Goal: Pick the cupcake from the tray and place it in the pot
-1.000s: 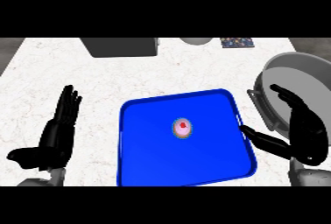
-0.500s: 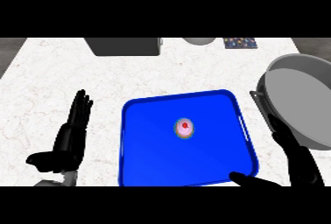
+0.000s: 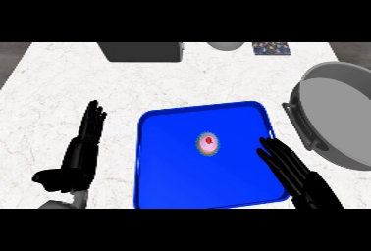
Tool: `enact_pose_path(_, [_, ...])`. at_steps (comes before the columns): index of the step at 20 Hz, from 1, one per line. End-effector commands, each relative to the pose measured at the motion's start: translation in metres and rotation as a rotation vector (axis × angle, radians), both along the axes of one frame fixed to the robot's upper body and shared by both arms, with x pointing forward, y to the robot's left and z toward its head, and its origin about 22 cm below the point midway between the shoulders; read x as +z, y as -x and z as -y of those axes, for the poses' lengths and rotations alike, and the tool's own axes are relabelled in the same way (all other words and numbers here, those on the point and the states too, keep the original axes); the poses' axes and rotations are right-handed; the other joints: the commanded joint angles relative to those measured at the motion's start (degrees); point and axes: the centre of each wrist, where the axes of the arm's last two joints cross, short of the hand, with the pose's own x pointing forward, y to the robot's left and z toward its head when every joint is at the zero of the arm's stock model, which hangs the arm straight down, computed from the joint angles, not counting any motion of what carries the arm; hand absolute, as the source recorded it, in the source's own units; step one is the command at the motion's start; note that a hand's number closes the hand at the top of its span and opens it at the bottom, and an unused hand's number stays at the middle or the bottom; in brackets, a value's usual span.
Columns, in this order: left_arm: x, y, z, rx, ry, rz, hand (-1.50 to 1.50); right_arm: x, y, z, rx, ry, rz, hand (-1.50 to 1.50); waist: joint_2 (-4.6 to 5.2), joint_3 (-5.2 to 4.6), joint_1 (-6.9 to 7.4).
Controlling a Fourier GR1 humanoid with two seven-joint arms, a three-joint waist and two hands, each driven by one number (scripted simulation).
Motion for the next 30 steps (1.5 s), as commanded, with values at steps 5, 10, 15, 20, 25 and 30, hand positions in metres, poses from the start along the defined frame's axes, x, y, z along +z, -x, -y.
enact_pose_path(5, [0.003,0.01,0.01,-0.015,0.004,0.004,0.0,-0.002,-0.022,-0.073,-0.04,0.079,-0.137,-1.5,0.03,0.22,0.39])
enact_pose_path(10, [0.004,-0.006,0.023,-0.007,-0.003,0.015,0.0,-0.005,-0.028,-0.077,-0.118,0.2,-0.214,-1.5,0.03,0.21,-0.07])
enact_pose_path(15, [-0.001,-0.003,-0.003,-0.016,-0.002,0.011,0.0,-0.007,-0.056,-0.109,-0.107,0.191,-0.248,-1.5,0.06,0.21,0.25])
enact_pose_path(20, [-0.019,-0.009,-0.004,-0.003,-0.006,-0.002,0.0,-0.033,-0.052,-0.093,-0.095,0.204,-0.256,-1.5,0.05,0.22,0.07])
enact_pose_path(25, [-0.009,0.012,-0.006,-0.01,0.002,0.008,0.0,-0.039,-0.059,-0.099,-0.106,0.213,-0.245,-1.5,0.01,0.22,0.2])
enact_pose_path(30, [-0.005,0.005,0.006,-0.005,-0.007,0.005,0.0,-0.042,-0.096,-0.1,-0.11,0.237,-0.24,-1.5,0.06,0.22,0.29])
